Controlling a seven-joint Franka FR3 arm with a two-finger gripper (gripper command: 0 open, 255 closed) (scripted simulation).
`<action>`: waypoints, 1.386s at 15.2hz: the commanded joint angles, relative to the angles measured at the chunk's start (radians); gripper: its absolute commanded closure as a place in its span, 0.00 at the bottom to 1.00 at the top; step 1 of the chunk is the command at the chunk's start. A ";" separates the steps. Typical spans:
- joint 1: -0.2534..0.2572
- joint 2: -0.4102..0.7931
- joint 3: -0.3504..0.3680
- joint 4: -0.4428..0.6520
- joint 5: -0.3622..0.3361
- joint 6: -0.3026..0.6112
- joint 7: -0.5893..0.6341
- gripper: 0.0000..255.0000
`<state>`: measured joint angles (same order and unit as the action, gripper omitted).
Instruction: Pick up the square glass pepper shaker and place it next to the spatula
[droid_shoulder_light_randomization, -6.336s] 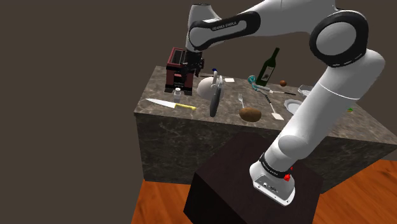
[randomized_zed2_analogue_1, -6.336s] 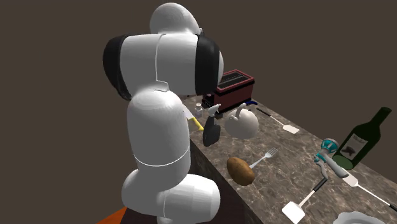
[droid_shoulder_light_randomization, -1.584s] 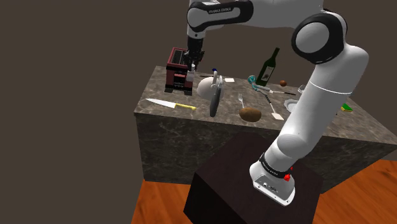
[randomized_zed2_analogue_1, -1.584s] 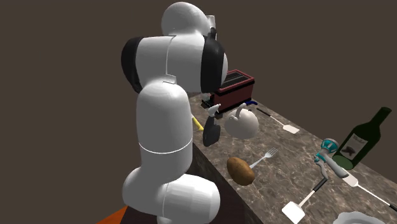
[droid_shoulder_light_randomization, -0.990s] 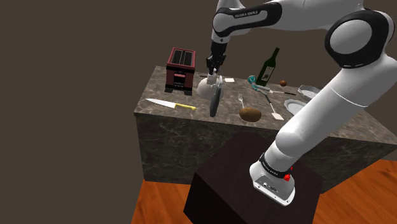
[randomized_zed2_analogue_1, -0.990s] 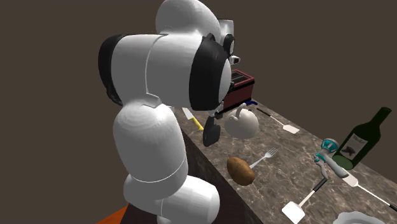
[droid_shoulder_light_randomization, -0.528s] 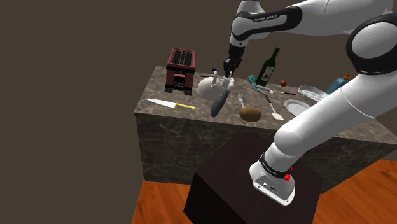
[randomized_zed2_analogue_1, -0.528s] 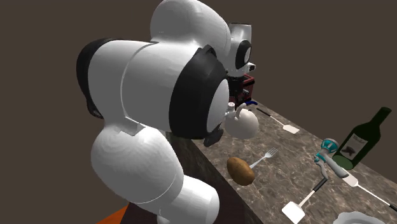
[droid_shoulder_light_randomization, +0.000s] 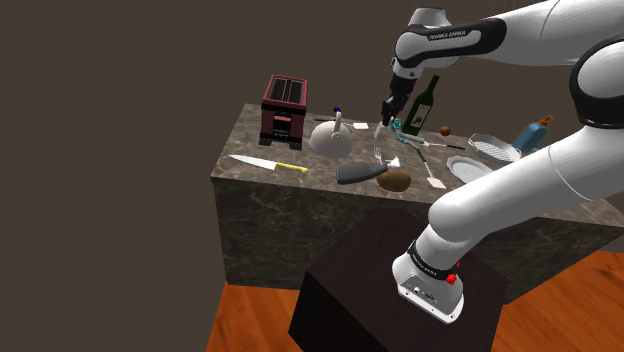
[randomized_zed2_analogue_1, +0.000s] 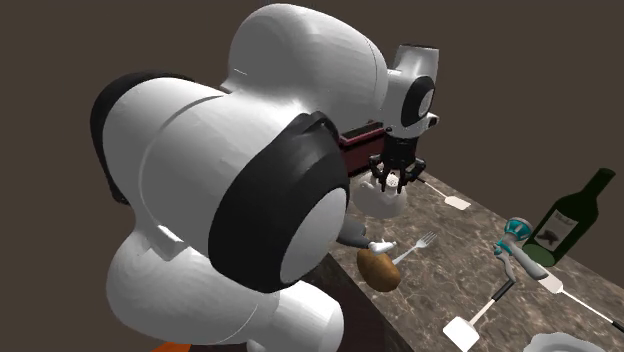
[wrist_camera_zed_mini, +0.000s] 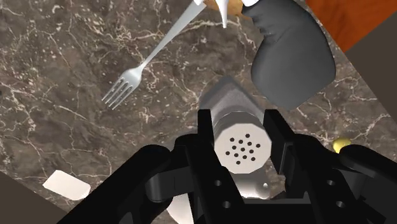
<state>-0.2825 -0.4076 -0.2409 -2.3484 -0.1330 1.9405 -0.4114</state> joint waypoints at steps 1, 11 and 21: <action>-0.024 -0.036 -0.029 -0.030 -0.021 -0.003 -0.041 1.00; -0.138 -0.105 -0.201 -0.053 -0.124 -0.019 -0.268 1.00; -0.141 -0.062 -0.231 -0.156 -0.137 0.127 -0.266 1.00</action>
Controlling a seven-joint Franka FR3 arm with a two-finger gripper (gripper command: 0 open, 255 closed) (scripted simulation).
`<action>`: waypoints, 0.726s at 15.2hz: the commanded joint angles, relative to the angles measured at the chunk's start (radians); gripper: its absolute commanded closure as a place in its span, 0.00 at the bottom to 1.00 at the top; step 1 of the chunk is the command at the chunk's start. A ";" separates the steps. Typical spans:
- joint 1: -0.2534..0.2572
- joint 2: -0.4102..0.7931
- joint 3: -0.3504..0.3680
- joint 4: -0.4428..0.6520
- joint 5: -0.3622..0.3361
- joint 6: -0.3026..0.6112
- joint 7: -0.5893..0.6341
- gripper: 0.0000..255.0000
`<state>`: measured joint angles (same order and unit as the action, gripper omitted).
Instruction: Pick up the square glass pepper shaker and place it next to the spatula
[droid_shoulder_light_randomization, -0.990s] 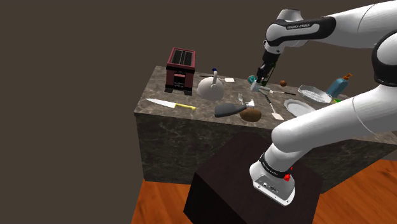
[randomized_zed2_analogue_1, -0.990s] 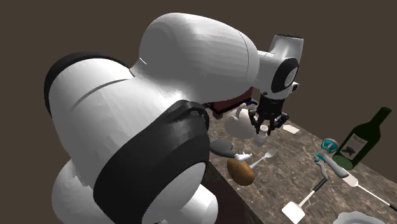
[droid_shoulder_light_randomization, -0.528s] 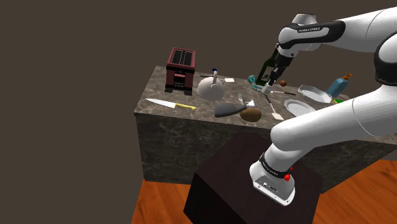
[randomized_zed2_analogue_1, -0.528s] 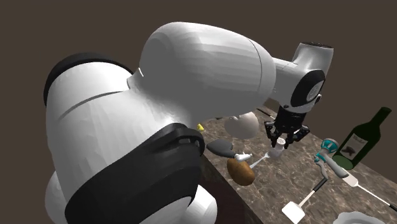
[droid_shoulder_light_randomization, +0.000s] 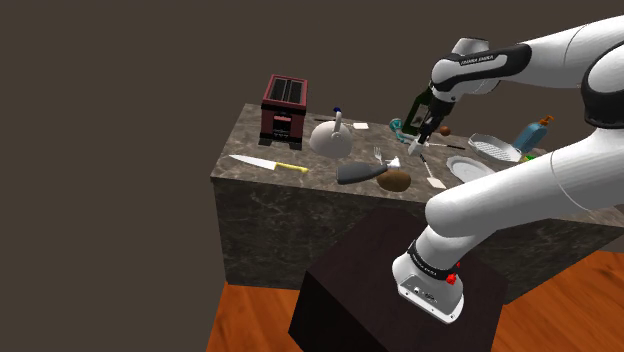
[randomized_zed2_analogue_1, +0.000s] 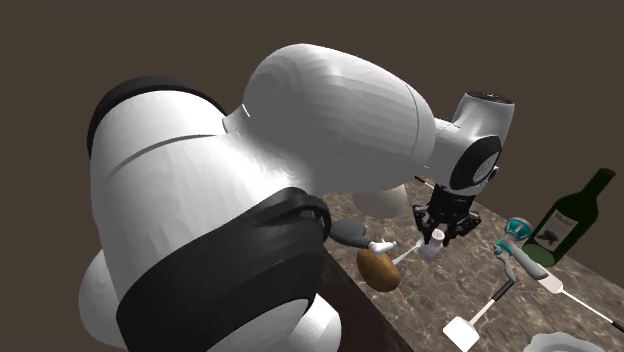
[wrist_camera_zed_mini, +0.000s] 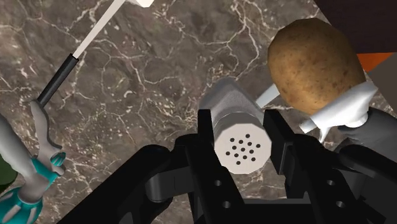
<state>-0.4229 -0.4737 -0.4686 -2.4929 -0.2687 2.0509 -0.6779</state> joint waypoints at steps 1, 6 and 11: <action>0.000 0.010 -0.006 -0.021 -0.003 0.031 0.000 1.00; 0.001 0.045 -0.023 -0.064 -0.006 0.109 -0.001 1.00; 0.004 0.088 -0.042 -0.102 -0.006 0.189 -0.005 1.00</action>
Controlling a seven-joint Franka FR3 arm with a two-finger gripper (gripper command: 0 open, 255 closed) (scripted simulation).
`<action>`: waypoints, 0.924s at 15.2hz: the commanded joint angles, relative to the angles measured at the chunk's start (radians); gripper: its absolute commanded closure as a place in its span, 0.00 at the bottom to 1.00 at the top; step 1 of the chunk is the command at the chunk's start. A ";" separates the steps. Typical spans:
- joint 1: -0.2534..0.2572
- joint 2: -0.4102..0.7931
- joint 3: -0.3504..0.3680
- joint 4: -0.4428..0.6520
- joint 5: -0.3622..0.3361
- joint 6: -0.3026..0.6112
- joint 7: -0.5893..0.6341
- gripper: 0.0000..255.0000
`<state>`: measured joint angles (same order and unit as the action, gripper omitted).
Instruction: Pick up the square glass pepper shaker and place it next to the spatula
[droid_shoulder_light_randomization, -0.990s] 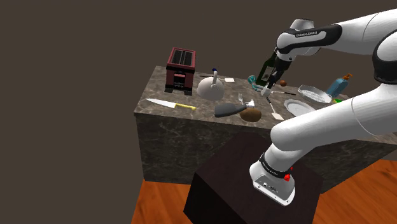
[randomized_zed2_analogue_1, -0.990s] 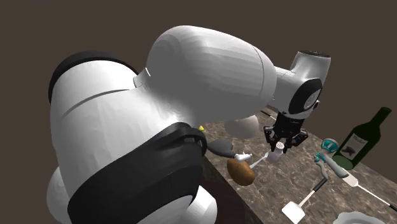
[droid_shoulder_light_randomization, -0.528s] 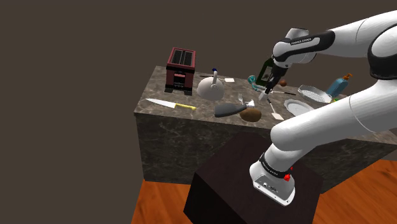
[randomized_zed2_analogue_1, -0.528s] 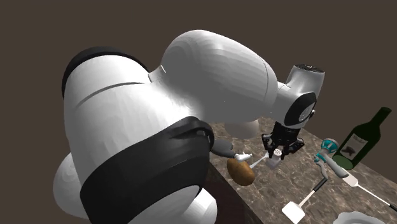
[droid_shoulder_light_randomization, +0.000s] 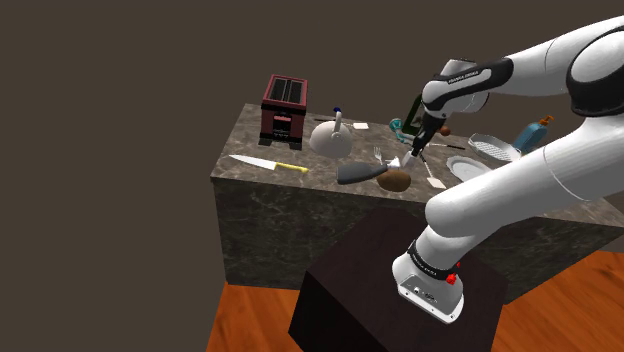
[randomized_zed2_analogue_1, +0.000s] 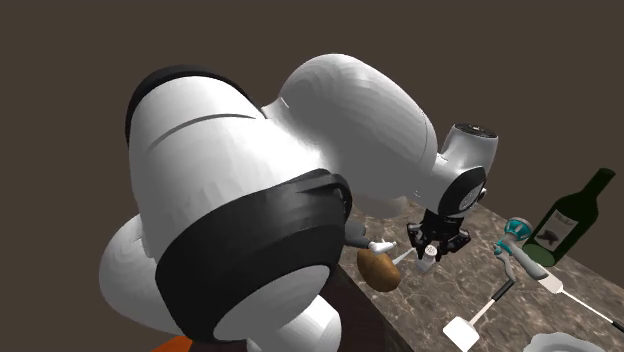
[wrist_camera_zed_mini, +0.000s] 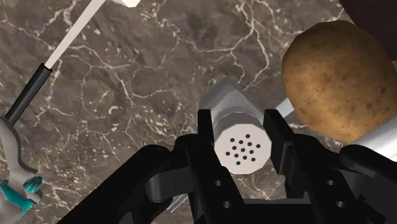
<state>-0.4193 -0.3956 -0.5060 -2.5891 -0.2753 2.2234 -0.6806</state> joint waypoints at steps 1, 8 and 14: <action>0.002 0.020 -0.008 -0.013 0.001 0.033 -0.003 1.00; 0.013 0.103 -0.037 -0.057 0.013 0.158 -0.016 1.00; 0.013 0.103 -0.037 -0.057 0.014 0.158 -0.016 1.00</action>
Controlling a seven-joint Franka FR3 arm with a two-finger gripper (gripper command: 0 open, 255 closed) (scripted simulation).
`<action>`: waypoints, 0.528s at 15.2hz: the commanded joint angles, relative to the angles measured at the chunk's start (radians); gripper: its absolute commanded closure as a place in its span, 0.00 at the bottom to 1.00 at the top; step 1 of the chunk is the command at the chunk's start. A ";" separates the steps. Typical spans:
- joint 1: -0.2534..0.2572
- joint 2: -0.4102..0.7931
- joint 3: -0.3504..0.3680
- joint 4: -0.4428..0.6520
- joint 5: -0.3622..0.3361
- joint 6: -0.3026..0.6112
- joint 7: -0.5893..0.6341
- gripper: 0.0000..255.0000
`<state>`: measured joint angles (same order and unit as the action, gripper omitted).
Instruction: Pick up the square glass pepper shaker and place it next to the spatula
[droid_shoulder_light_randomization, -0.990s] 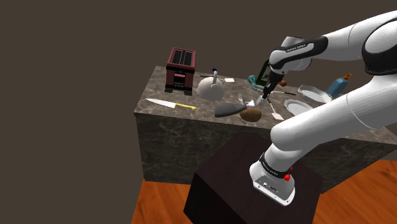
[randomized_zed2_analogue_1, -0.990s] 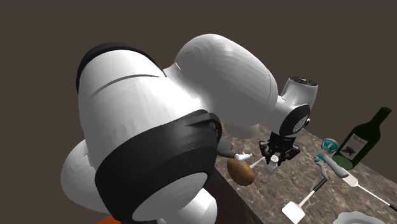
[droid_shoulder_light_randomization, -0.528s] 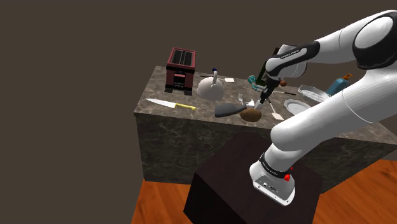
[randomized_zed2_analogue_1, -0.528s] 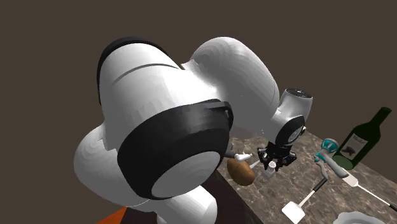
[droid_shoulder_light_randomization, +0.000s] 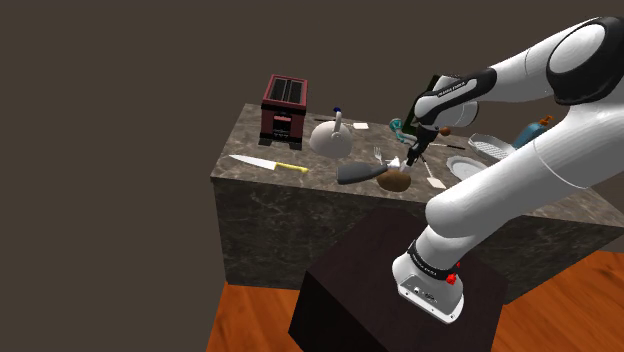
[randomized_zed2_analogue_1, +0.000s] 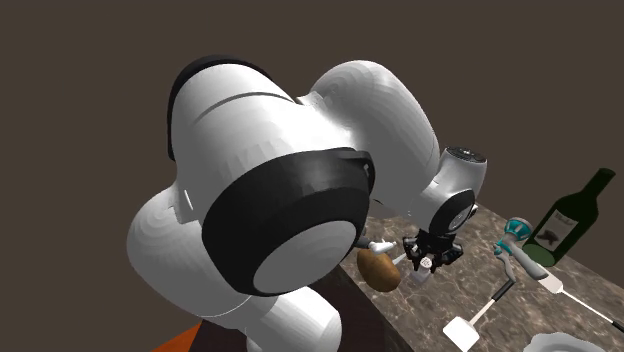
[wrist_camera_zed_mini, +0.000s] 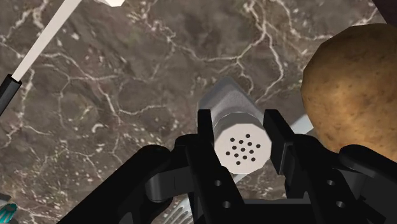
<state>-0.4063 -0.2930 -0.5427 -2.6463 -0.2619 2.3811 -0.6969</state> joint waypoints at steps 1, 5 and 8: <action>0.000 0.000 0.000 0.000 0.000 0.001 0.000 1.00; 0.000 0.000 0.000 0.000 0.000 0.001 0.000 0.00; 0.000 0.000 0.000 0.000 0.000 0.001 0.000 0.00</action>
<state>-0.4062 -0.2926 -0.5428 -2.6464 -0.2618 2.3817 -0.6969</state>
